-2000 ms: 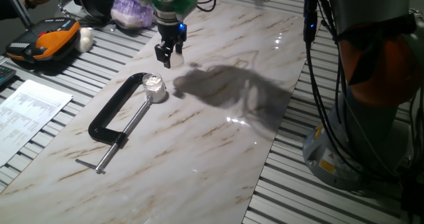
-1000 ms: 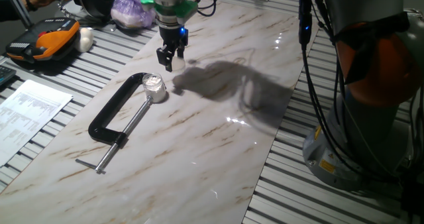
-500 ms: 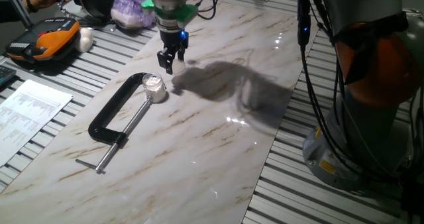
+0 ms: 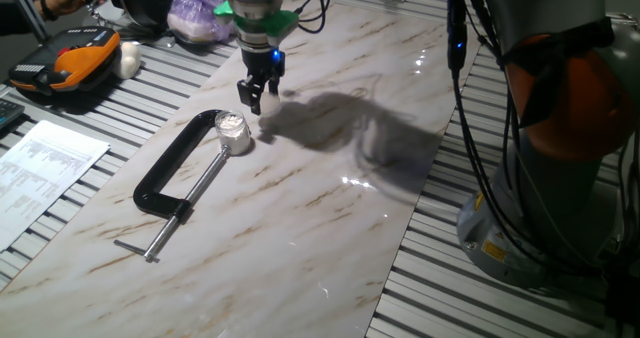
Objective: Unscrew the lid from the jar
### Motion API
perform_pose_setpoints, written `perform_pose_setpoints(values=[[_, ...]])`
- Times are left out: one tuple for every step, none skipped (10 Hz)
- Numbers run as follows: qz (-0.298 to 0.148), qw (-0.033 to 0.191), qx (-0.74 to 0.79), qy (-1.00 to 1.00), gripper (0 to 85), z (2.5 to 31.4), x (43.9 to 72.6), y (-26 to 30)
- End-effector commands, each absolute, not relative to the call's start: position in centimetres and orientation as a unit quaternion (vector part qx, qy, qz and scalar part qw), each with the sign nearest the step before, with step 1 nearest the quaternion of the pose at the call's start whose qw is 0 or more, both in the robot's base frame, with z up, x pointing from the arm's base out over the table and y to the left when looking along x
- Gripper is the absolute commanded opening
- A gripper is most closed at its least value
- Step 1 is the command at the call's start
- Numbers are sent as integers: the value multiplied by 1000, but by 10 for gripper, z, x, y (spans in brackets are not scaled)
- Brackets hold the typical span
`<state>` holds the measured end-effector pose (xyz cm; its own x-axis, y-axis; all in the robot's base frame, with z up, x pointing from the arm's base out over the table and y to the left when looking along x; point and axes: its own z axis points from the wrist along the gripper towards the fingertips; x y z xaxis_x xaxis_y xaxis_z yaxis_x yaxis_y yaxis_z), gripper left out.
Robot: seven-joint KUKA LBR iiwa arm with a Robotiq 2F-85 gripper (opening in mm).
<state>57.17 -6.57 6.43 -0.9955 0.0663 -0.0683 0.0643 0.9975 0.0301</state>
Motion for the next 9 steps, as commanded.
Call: perform_pose_setpoints(values=[[15, 33, 33, 999, 0, 64, 572, -65], [15, 32, 34, 999, 0, 64, 571, -65], [15, 32, 34, 999, 0, 63, 571, -65], [15, 37, 34, 999, 0, 60, 571, -65], [14, 37, 32, 999, 0, 59, 570, -64], [15, 38, 32, 999, 0, 59, 569, -64], [15, 38, 32, 999, 0, 59, 569, -64], [14, 39, 32, 999, 0, 58, 569, -64], [15, 43, 32, 998, 0, 53, 568, -64]])
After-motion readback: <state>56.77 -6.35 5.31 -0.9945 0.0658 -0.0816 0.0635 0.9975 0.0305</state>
